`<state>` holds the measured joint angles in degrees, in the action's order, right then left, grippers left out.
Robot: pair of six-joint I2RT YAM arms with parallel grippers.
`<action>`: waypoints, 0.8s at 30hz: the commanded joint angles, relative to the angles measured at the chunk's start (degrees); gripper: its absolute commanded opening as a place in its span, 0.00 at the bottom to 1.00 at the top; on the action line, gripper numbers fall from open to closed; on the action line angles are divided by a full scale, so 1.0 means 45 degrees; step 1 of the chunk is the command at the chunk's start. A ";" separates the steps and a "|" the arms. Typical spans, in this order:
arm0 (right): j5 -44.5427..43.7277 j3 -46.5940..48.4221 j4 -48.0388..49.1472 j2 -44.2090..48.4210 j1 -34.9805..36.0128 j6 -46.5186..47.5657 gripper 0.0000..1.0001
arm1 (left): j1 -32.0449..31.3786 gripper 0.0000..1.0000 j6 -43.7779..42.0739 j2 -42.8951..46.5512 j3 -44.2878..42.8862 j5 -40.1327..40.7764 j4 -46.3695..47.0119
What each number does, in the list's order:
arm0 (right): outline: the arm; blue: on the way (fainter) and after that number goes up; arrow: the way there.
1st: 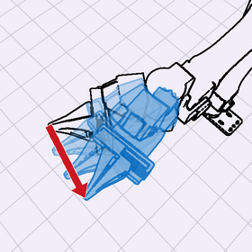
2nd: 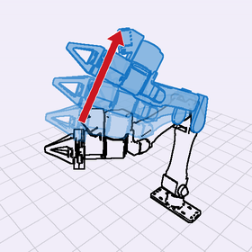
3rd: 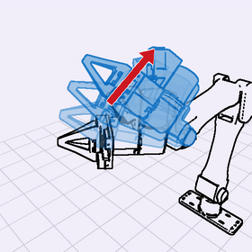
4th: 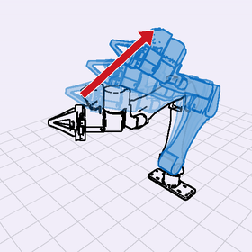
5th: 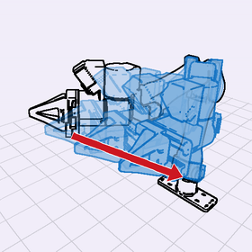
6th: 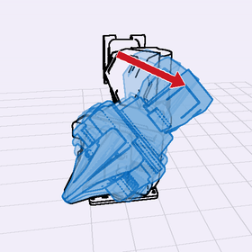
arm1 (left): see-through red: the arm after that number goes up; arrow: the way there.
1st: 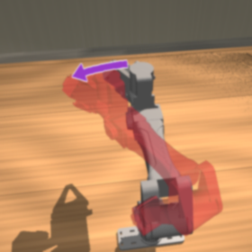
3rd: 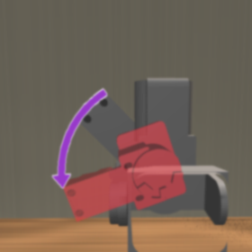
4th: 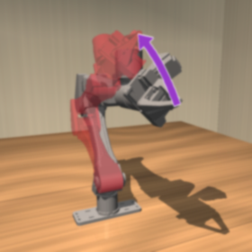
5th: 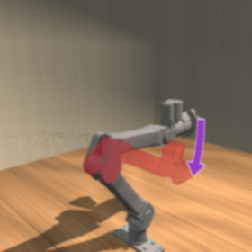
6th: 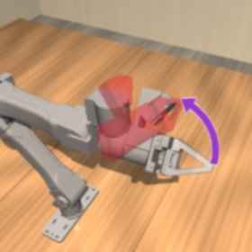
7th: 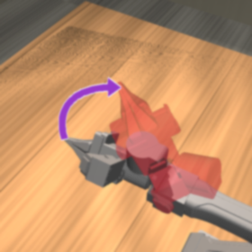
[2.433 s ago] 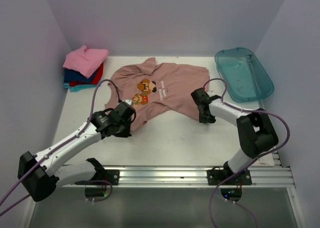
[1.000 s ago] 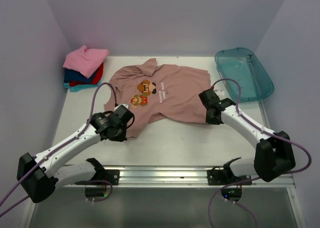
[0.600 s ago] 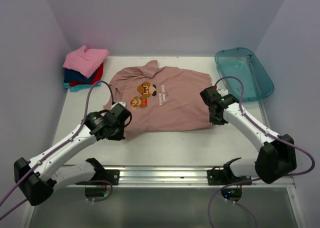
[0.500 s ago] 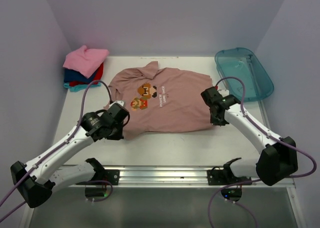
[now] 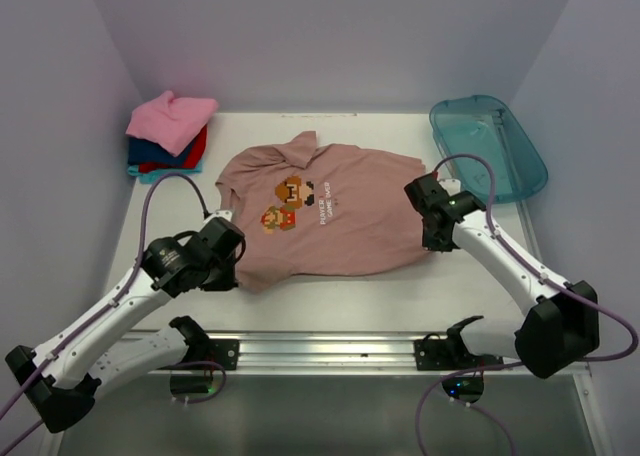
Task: Fold and stack the t-shirts
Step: Grap the side of the flattened tshirt closest away from the robot with both arms, then fold the flattened tshirt in 1/3 of the way
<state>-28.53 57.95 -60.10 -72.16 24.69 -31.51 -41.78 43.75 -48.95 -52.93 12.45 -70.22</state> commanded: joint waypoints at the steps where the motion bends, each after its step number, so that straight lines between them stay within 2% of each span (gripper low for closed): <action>1: -0.0026 0.0246 0.0658 -0.0389 -0.0037 0.0127 0.00 | -0.0052 0.00 0.0415 -0.0370 0.0257 0.1157 0.0095; 8: -0.0026 0.0870 0.1888 -0.1931 -0.0387 0.0204 0.00 | 0.0143 0.00 -0.1008 -0.2790 0.0084 0.2546 0.2262; 11: -0.0026 0.1475 0.2318 -0.2868 -0.0836 0.0458 0.00 | 0.1078 0.00 -0.2238 -0.4100 -0.0404 0.2528 0.3664; 13: 0.0187 0.1963 0.2591 -0.3530 -0.1344 0.0691 0.00 | 0.2230 0.00 -0.3135 -0.4765 -0.0794 0.1980 0.4273; 18: 0.0501 0.3172 0.2925 -0.4782 -0.2495 0.0927 0.00 | 0.3266 0.00 -0.3939 -0.6402 -0.1986 0.2603 0.4685; 24: 0.0715 0.4366 0.3042 -0.6560 -0.2790 0.1025 0.00 | 0.3952 0.00 -0.4701 -0.8085 -0.3315 0.2859 0.5017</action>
<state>-26.17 74.37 -48.01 -98.98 12.32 -27.97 -25.50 26.30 -82.98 -64.31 23.07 -51.03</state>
